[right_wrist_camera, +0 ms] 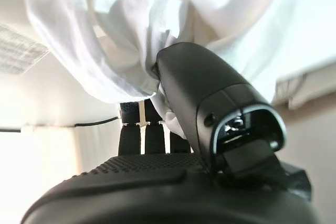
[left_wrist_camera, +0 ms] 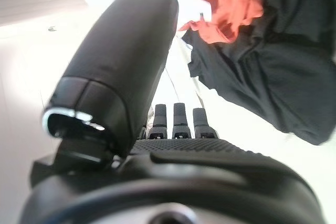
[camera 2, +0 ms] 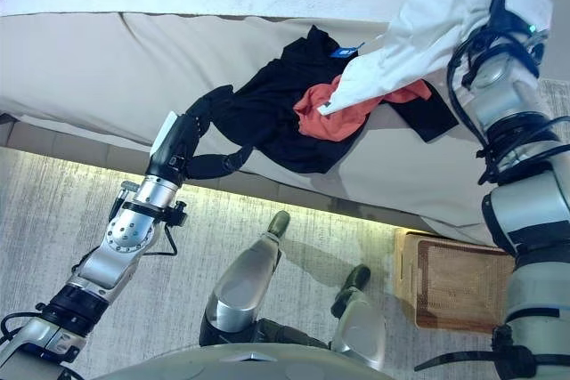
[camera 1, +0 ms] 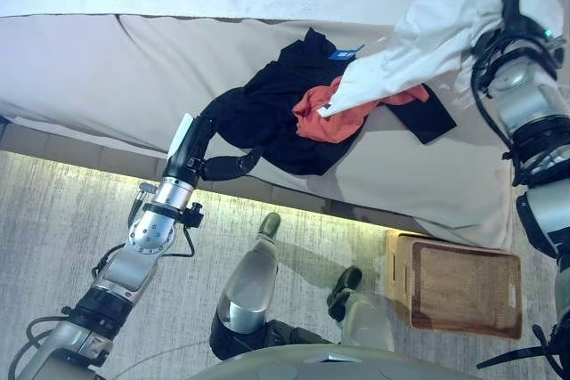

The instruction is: Pick up the clothes from the bed and place them into the basket

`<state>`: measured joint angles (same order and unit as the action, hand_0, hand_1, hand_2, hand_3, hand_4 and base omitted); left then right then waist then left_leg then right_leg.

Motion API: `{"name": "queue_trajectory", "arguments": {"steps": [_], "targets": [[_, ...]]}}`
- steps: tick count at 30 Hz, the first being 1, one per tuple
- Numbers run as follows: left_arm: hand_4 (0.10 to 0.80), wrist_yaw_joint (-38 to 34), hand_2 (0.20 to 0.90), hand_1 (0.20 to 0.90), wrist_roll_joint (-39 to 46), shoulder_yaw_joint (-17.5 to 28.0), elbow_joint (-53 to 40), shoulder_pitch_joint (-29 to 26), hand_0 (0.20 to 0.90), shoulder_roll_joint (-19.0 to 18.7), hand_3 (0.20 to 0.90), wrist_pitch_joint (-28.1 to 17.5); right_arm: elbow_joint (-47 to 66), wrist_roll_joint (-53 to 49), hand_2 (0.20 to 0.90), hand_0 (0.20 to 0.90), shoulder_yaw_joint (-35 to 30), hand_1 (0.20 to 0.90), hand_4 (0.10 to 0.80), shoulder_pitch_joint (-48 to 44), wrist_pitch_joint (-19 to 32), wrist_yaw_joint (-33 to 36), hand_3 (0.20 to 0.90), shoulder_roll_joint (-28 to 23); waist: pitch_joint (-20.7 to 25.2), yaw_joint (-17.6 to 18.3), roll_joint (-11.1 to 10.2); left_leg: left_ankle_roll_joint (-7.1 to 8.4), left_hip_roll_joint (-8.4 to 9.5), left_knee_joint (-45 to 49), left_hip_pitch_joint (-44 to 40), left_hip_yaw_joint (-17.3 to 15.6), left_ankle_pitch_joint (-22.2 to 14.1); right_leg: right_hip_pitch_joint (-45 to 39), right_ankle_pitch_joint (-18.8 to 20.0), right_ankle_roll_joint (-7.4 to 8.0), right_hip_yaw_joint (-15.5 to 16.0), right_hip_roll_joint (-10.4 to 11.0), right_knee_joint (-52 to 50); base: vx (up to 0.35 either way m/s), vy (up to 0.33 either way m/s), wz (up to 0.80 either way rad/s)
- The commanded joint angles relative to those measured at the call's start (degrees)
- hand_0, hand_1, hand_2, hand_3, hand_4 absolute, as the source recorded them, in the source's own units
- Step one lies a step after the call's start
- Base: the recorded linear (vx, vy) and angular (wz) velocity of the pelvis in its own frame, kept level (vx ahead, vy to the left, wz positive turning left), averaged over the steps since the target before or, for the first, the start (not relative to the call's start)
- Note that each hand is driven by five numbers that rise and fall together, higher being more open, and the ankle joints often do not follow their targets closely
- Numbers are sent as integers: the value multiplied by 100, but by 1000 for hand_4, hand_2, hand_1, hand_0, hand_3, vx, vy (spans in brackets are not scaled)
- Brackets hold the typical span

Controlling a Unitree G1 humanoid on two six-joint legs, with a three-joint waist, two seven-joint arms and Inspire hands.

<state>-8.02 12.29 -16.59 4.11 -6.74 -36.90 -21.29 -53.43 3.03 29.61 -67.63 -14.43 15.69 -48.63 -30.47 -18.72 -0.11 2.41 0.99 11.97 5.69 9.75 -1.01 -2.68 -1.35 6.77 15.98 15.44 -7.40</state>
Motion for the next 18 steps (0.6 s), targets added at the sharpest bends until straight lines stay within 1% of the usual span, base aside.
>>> {"name": "queue_trajectory", "arguments": {"steps": [1,3,5,6,9,10,11,13,15,16,17,18], "targets": [[800,-125,900,900,-254,36,-53,223,900,142,900,-245,530,-205,300,300,152,300,100,347,415,350,200,-474,1665,356,-303,10,-474,-633,-68,-244,126,-21,132,-82,-214,4,12,53,-17,-20],[800,-159,900,900,-405,-18,130,172,900,160,900,-234,744,-336,300,300,-63,300,100,619,572,373,200,-504,1810,502,-330,27,-555,-850,-266,-348,172,-77,163,-52,-327,-62,138,30,-13,-19],[800,-249,900,900,-444,-101,319,98,900,153,900,-217,1050,-250,300,300,-251,300,100,923,640,344,200,-512,1907,658,-353,44,-621,-999,-425,-472,202,-110,215,-34,-442,-122,257,0,-4,-29],[800,-340,900,900,-474,-107,411,65,900,172,900,-171,1233,-262,300,300,-315,300,100,1125,729,336,200,-576,1972,786,-359,52,-676,-1103,-533,-577,211,-108,237,-13,-514,-161,331,-12,4,-39],[800,-444,900,900,-420,-114,564,28,900,229,900,-68,1538,-217,300,300,-624,300,100,1652,935,303,200,-641,2070,1012,-357,78,-785,-1282,-743,-761,228,-136,271,9,-655,-241,463,-8,-13,-42],[800,-463,900,900,-424,-120,591,18,900,237,900,-51,1588,-231,300,300,-669,300,100,1732,955,304,200,-645,2086,1035,-363,82,-801,-1315,-777,-800,231,-139,284,11,-684,-255,493,-21,-31,-32],[800,-522,900,900,-465,-109,688,19,900,279,900,-17,1707,-234,300,300,-808,300,100,1923,1014,257,200,-665,2125,1162,-362,105,-851,-1387,-860,-888,243,-149,313,10,-765,-292,558,-21,-26,-35],[800,-551,900,900,-506,-157,785,-27,900,311,900,43,1800,-223,300,300,-914,300,100,2070,1025,237,200,-691,2154,1268,-356,132,-902,-1482,-950,-985,265,-155,359,10,-847,-326,636,-27,-32,-44],[800,-618,900,900,-563,-209,827,-123,900,346,900,246,1918,-230,300,300,-1076,300,100,2294,1107,238,200,-726,2183,1457,-322,166,-951,-1612,-1072,-1119,283,-153,425,25,-973,-368,753,-27,-27,-47],[800,-609,900,900,-567,-224,835,-134,900,345,900,270,1943,-235,300,300,-1105,300,100,2327,1092,241,200,-731,2186,1464,-318,169,-955,-1623,-1086,-1137,283,-152,435,25,-994,-376,767,-21,-28,-40],[800,-654,900,900,-585,-244,873,-169,900,351,900,366,1994,-316,300,300,-1243,300,100,2446,1152,267,200,-723,2194,1602,-292,187,-981,-1639,-1134,-1234,265,-134,462,33,-1087,-395,804,-16,-28,-41],[800,-656,900,900,-594,-254,889,-191,900,358,900,405,2021,-308,300,300,-1301,300,100,2501,1149,284,200,-713,2194,1629,-285,190,-988,-1643,-1155,-1274,254,-129,467,34,-1126,-402,813,-18,-55,-43]]}}
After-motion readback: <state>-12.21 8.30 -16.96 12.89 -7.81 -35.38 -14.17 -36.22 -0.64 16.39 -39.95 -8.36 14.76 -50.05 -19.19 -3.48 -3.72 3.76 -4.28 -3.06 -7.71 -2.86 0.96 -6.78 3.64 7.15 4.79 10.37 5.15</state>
